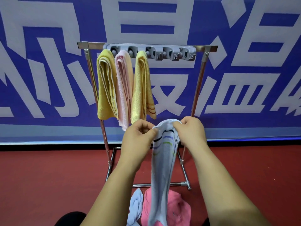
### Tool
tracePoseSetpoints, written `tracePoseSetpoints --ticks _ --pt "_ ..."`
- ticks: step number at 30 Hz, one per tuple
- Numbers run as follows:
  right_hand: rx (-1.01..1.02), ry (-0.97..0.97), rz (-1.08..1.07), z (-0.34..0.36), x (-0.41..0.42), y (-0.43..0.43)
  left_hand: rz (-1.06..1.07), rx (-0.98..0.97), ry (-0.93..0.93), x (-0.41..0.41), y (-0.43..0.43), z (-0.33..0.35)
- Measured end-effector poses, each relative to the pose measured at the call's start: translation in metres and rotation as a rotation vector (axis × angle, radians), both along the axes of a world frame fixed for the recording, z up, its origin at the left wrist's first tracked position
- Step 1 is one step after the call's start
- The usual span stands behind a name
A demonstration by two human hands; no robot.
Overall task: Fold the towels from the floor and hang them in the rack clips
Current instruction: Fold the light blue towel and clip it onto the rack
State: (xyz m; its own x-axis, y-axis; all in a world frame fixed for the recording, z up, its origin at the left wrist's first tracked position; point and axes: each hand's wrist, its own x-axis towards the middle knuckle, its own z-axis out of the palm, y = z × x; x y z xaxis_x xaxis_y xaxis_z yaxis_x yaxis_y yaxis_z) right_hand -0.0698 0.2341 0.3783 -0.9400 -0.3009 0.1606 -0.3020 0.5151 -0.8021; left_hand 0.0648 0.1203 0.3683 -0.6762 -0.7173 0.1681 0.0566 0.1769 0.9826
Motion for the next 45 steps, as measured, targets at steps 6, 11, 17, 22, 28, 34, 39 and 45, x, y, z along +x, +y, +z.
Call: tracePoseSetpoints --ticks 6,11,17,22,28,34,39,45 --pt "-0.026 0.014 0.012 0.012 -0.004 -0.002 0.008 0.013 0.034 -0.004 -0.001 0.001" --pt "0.012 -0.056 0.180 0.020 0.010 -0.006 0.000 0.016 0.032 -0.014 0.005 -0.001" --pt "-0.011 -0.105 0.240 0.023 0.014 -0.005 -0.040 -0.010 0.028 -0.019 0.008 -0.004" --pt "-0.075 -0.159 0.276 0.025 0.017 -0.001 -0.058 0.003 0.045 -0.017 0.009 -0.005" --pt "-0.081 -0.160 0.344 0.023 0.020 -0.001 -0.070 0.028 0.042 -0.018 0.007 -0.007" --pt "-0.124 -0.155 0.496 0.017 0.018 0.006 -0.197 0.058 0.064 -0.011 0.008 -0.001" --pt "-0.016 -0.033 0.526 0.020 0.014 0.011 -0.253 0.194 0.097 -0.009 0.001 0.003" --pt "0.093 0.101 0.507 0.033 0.011 0.014 -0.074 0.067 0.118 -0.004 -0.014 0.004"
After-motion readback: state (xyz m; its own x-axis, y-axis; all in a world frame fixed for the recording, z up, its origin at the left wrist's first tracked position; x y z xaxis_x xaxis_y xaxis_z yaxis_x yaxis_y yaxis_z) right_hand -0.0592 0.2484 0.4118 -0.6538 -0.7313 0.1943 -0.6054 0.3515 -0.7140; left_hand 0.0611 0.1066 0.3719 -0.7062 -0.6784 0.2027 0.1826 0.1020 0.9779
